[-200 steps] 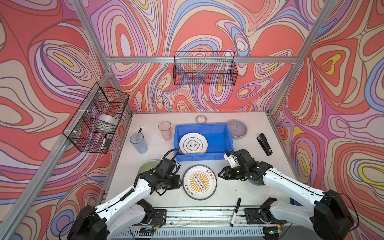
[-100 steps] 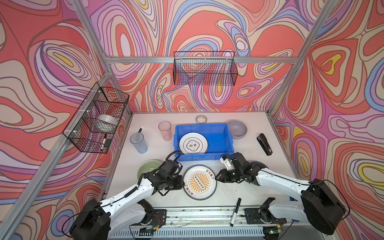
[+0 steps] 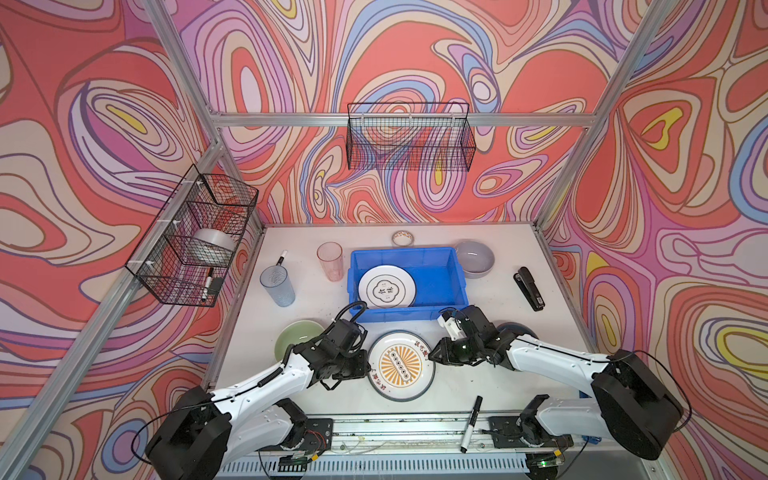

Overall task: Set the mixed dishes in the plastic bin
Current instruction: 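Position both grippers at opposite rims of the orange sunburst plate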

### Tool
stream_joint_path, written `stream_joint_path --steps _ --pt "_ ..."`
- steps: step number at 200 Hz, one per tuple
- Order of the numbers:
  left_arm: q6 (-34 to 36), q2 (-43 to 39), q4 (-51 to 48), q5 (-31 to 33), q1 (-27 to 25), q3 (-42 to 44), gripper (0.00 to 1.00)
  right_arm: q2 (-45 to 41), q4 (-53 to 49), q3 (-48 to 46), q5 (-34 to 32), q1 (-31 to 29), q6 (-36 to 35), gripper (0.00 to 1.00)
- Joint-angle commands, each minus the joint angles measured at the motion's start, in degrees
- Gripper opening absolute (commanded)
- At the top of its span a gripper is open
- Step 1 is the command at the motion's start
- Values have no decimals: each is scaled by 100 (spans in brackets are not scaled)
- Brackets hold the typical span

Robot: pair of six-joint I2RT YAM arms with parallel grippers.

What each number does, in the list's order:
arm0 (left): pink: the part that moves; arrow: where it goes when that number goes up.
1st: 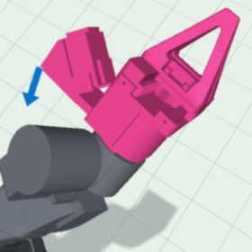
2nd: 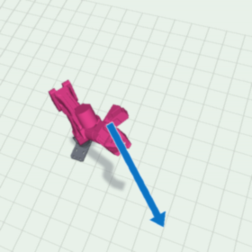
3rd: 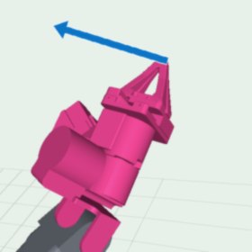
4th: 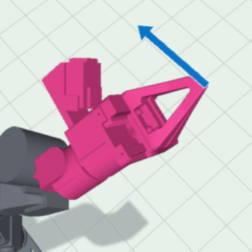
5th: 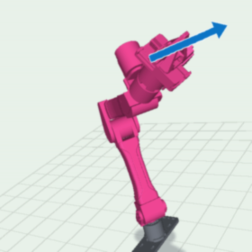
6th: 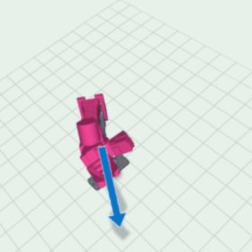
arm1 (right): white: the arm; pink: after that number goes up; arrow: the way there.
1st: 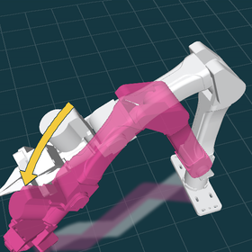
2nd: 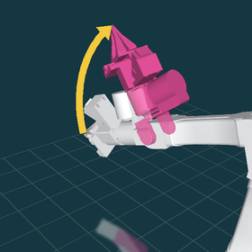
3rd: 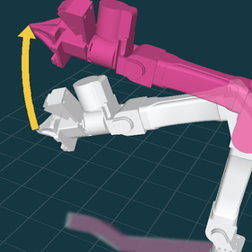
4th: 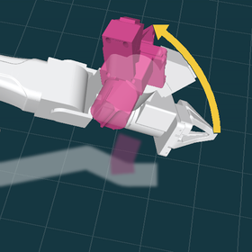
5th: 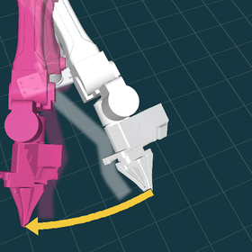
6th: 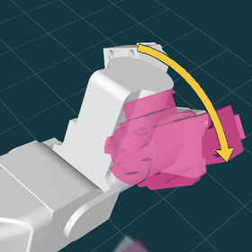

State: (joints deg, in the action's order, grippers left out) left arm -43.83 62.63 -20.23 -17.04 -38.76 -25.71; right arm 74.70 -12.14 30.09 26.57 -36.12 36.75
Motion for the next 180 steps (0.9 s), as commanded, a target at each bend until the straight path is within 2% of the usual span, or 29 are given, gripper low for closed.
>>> stream_joint_path --steps 1,76,136,180 --pt "-63 134 133 76 -79 105 17 10 241 -38 155 -44 69 25" --pt "-90 272 252 87 -114 106 16 -140 475 -59 453 -44 208 21" --pt "-134 502 467 3 -149 102 16 280 989 -70 621 -44 351 24" --pt "-178 575 665 -8 -202 50 16 436 1091 45 600 -44 384 22"
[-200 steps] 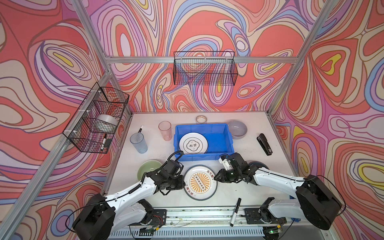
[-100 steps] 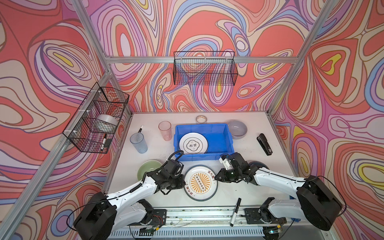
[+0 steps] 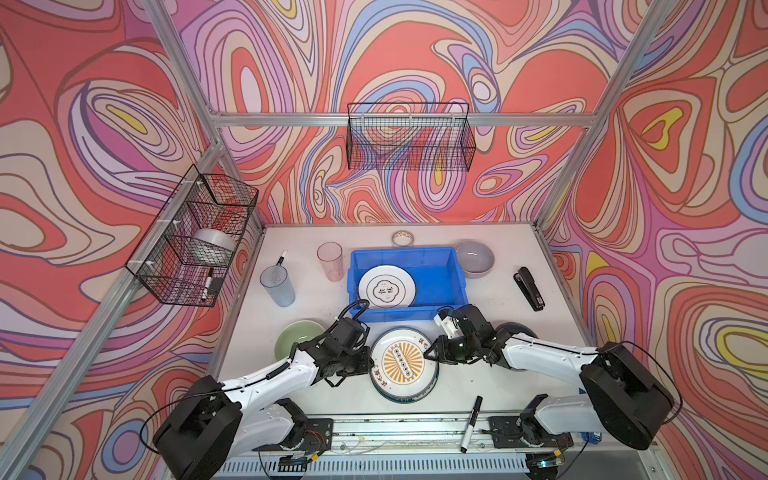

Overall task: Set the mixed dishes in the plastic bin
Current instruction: 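Position both grippers at opposite rims of the orange sunburst plate, then pinch and lift the orange sunburst plate with the right gripper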

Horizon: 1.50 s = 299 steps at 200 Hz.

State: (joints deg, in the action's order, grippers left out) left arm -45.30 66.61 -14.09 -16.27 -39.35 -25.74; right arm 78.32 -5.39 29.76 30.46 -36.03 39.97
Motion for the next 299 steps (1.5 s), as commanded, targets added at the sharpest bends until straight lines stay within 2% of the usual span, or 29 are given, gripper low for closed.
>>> stream_joint_path --steps 1,56,88,98,126,157,180,222,264,299 --pt "-36 177 53 -81 -143 52 17 75 416 80 200 -53 59 22" --pt "-16 -34 -63 0 -151 -197 22 -135 -346 400 -56 -53 -268 12" --pt "97 -345 -630 213 -145 -326 27 -363 -955 626 -266 -53 -456 9" --pt "138 -446 -816 309 -143 -608 29 -433 -1118 683 -330 -53 -490 8" --pt "234 -692 -1315 522 -135 -866 43 -649 -1432 810 -468 -54 -549 5" --pt "499 -854 -1996 718 -61 -1331 45 -875 -1880 1028 -597 -53 -678 3" --pt "787 -925 -2458 742 226 -1686 51 -1089 -2350 1292 -852 -45 -749 2" --pt "1400 -913 -2851 519 1109 -2169 51 -1389 -2872 1809 -1061 -4 -888 1" --pt "1759 -498 -2678 285 1873 -2593 52 -1380 -2840 2251 -1067 282 -930 0" --pt "1994 32 -2373 452 2065 -2919 49 -1057 -2875 2689 -944 703 -1058 0"
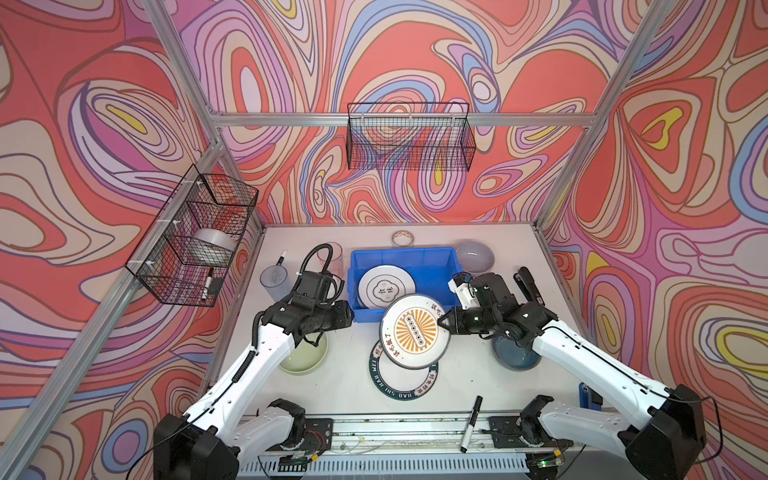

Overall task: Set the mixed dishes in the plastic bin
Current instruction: 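Pinch and lift the orange sunburst plate with the right gripper, then carry the orange sunburst plate over the blue bin with the right gripper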

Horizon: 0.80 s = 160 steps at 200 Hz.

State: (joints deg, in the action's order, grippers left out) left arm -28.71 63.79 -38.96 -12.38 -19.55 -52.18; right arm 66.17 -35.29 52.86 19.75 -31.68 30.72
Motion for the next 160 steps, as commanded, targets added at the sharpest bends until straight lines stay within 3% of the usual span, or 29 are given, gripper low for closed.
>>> stream_joint_path --steps 1,69,160 --pt "346 330 120 66 93 -279 48 167 112 389 131 286 -135 0" --pt "511 1405 572 274 171 -776 42 1031 83 1491 291 946 -565 0" --pt "648 2393 674 525 180 -1051 36 2357 364 2628 1 1103 -694 0"
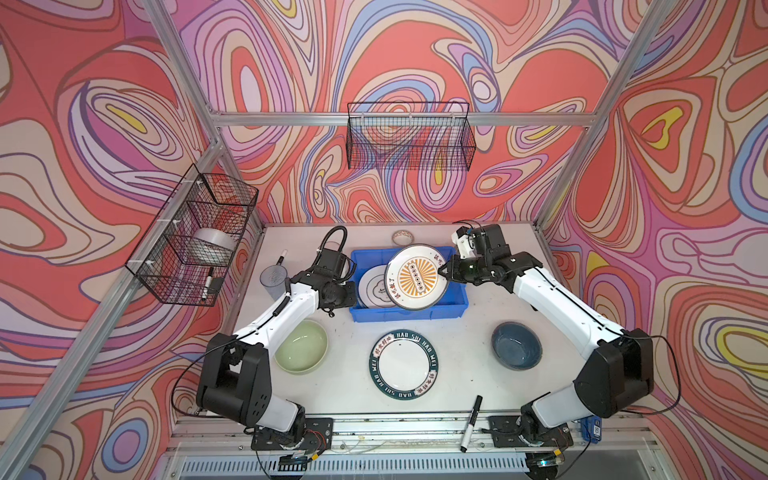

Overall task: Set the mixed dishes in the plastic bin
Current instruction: 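Carry the orange sunburst plate over the blue bin with the right gripper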

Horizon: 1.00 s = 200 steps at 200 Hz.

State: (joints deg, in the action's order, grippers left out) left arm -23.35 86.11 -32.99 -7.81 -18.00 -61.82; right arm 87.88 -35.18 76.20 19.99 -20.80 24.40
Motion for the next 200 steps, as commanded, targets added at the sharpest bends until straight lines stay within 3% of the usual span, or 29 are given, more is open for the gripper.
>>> stream_joint_path --steps 1,120,200 --pt "108 166 84 69 29 -86 36 199 358 296 -22 19 -56 0" --pt "17 337 144 -80 28 -76 19 1621 1321 473 607 13 190 0" --pt "-46 275 188 -83 25 -23 16 2012 1690 342 963 -86 350 0"
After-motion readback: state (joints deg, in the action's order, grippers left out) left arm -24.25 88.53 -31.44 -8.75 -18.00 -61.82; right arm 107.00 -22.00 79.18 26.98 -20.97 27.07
